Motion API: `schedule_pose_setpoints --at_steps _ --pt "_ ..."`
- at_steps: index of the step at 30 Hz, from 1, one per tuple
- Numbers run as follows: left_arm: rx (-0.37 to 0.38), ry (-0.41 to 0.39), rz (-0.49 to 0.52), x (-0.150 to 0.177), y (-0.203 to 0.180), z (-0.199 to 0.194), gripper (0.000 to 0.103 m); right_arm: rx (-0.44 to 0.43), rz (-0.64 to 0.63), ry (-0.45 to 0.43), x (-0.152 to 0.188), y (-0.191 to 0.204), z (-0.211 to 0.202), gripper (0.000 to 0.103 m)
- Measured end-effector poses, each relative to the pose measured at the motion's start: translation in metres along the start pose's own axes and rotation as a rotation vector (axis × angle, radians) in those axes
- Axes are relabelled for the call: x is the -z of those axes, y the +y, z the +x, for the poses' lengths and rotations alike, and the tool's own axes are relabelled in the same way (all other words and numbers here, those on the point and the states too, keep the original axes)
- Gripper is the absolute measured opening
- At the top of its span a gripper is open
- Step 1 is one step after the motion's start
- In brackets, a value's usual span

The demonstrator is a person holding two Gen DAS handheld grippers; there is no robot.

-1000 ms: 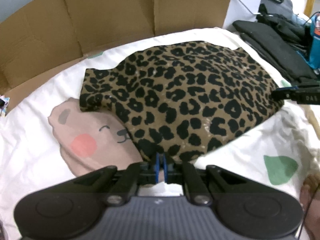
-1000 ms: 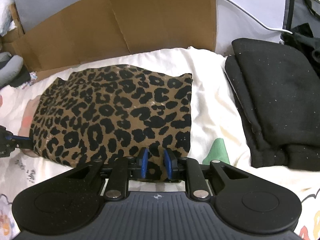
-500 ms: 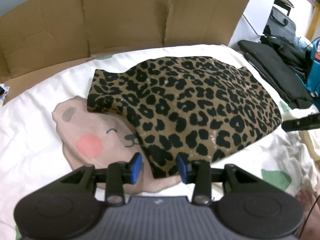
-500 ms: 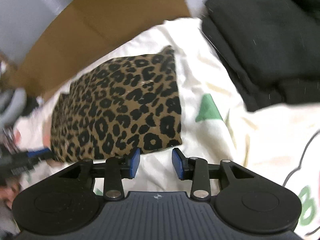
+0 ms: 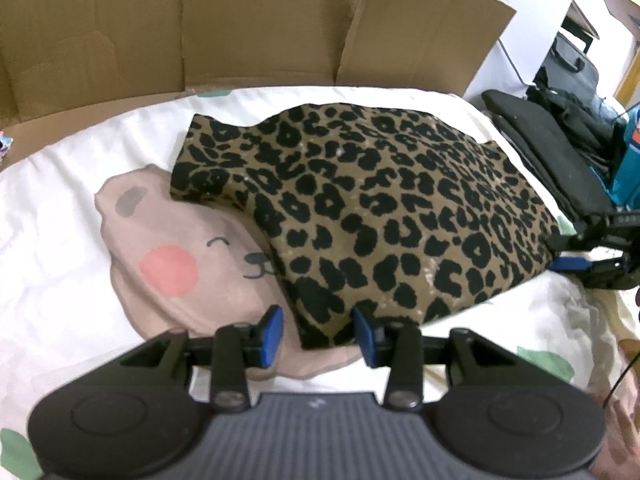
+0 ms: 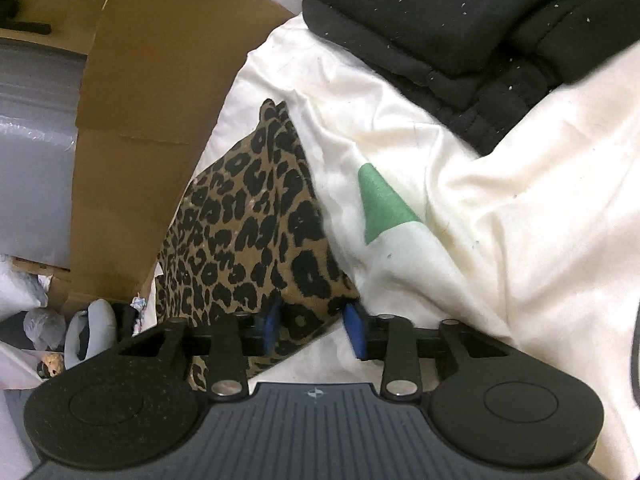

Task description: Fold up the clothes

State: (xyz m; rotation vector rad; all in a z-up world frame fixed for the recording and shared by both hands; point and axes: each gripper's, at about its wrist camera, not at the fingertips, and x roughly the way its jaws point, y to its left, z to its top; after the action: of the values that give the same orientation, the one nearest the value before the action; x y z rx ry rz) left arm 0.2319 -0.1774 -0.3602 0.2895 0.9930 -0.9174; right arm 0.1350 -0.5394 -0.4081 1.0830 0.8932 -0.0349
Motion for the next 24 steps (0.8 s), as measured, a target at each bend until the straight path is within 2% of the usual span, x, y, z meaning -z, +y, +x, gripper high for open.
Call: schedule_pose_setpoints --at_steps 2,4,9,11,12,13,14,19,21,24 --pt "-0.003 0.004 0.002 0.001 0.0 0.001 0.046 -0.008 -0.008 -0.002 -0.001 0.001 -0.002 0.018" --pt "0.002 0.006 0.0 0.002 0.0 0.001 0.046 -0.018 -0.043 -0.008 -0.002 0.005 -0.004 0.015" --pt "0.055 0.001 -0.025 0.005 0.003 0.005 0.044 -0.058 -0.047 -0.027 -0.003 0.009 -0.007 0.015" --pt "0.084 -0.006 -0.052 0.006 0.005 0.007 0.044 -0.061 -0.03 -0.017 -0.003 0.007 -0.003 0.025" --pt "0.1 -0.011 -0.069 0.007 0.006 0.008 0.045 -0.067 -0.027 -0.013 -0.003 0.007 0.0 0.033" --pt "0.117 -0.018 -0.088 0.008 0.009 0.01 0.046 -0.073 -0.024 -0.008 -0.002 0.006 0.003 0.047" --pt "0.135 -0.027 -0.107 0.009 0.011 0.01 0.048 -0.078 -0.021 -0.004 -0.002 0.006 0.006 0.051" --pt "0.211 -0.054 -0.208 0.013 0.025 0.012 0.048 -0.106 -0.005 0.018 0.001 0.005 0.021 0.051" --pt "0.235 -0.057 -0.254 0.015 0.032 0.012 0.04 -0.113 0.017 0.011 0.001 0.004 0.025 0.049" --pt "0.262 -0.062 -0.314 0.018 0.041 0.014 0.036 -0.111 0.048 -0.007 0.0 0.003 0.027 0.042"
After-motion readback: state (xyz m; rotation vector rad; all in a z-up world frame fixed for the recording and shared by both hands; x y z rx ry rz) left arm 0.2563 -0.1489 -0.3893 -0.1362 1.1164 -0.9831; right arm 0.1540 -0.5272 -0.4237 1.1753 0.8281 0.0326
